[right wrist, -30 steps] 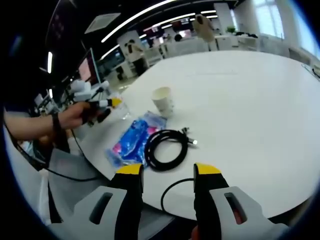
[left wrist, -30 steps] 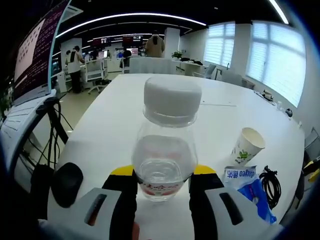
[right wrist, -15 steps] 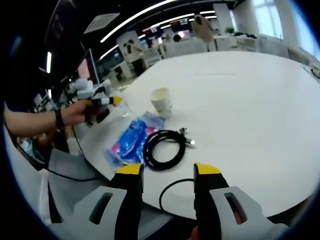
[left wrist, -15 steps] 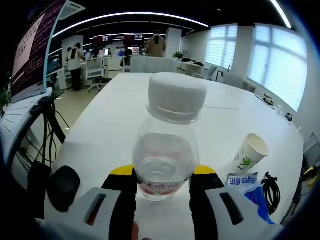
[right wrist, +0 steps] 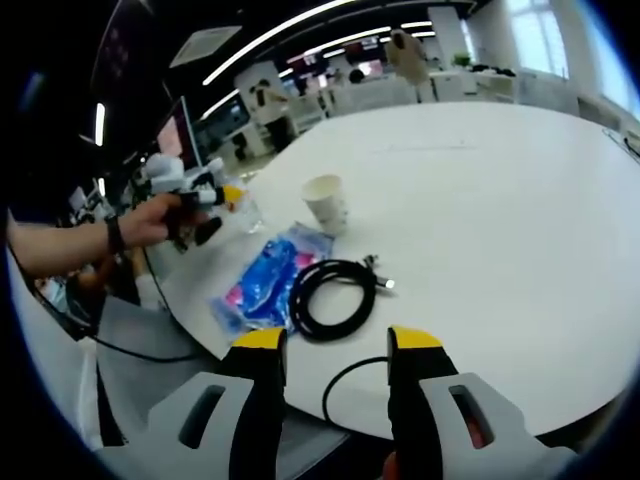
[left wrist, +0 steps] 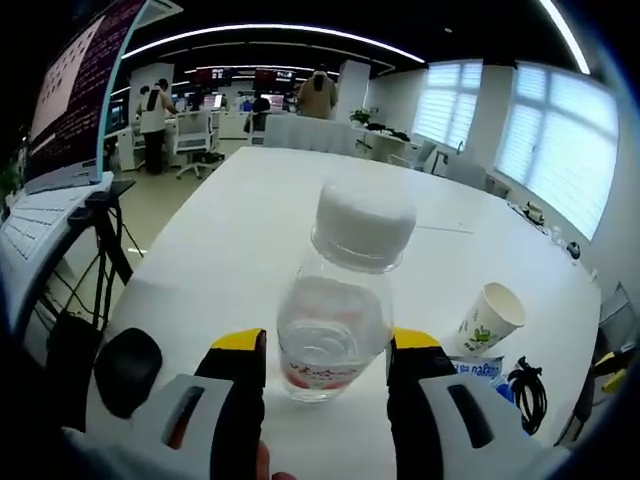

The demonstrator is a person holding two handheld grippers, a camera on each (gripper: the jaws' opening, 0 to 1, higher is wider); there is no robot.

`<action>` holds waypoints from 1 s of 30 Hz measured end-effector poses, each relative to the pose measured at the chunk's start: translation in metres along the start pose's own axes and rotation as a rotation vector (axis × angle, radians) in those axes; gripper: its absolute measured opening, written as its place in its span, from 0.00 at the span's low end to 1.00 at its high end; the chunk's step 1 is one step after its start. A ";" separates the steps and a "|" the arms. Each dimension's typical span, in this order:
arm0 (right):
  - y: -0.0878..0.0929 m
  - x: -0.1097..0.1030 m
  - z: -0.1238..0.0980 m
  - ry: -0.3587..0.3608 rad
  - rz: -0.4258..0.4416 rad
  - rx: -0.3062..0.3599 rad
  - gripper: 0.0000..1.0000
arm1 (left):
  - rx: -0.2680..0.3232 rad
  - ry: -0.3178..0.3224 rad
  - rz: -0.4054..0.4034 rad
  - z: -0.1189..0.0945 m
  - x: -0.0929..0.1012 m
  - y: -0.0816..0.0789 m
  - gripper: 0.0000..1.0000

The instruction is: Arrange the tabletop items into an orderly group along one side of the table until the central work area is clear of visible clutter.

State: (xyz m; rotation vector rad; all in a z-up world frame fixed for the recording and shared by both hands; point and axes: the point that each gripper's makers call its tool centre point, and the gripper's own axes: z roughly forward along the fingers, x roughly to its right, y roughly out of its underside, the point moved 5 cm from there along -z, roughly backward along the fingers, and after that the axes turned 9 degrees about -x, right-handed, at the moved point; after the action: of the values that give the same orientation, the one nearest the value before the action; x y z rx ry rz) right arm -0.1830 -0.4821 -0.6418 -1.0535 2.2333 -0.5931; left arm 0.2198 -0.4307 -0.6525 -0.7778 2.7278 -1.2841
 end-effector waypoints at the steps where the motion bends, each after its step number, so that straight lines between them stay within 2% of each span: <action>1: 0.000 0.000 0.001 -0.001 0.001 0.000 0.38 | 0.003 0.000 0.001 -0.002 0.000 0.001 0.48; 13: 0.001 -0.005 0.006 -0.022 0.001 0.000 0.38 | 0.037 -0.005 0.008 -0.032 0.006 0.011 0.49; 30: 0.003 -0.007 0.013 -0.047 0.004 -0.001 0.38 | 0.012 -0.014 -0.016 -0.068 0.012 0.058 0.48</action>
State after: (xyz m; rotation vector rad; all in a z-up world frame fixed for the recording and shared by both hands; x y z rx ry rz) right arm -0.1722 -0.4768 -0.6505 -1.0528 2.1949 -0.5597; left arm 0.1687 -0.3564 -0.6471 -0.8064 2.7061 -1.2909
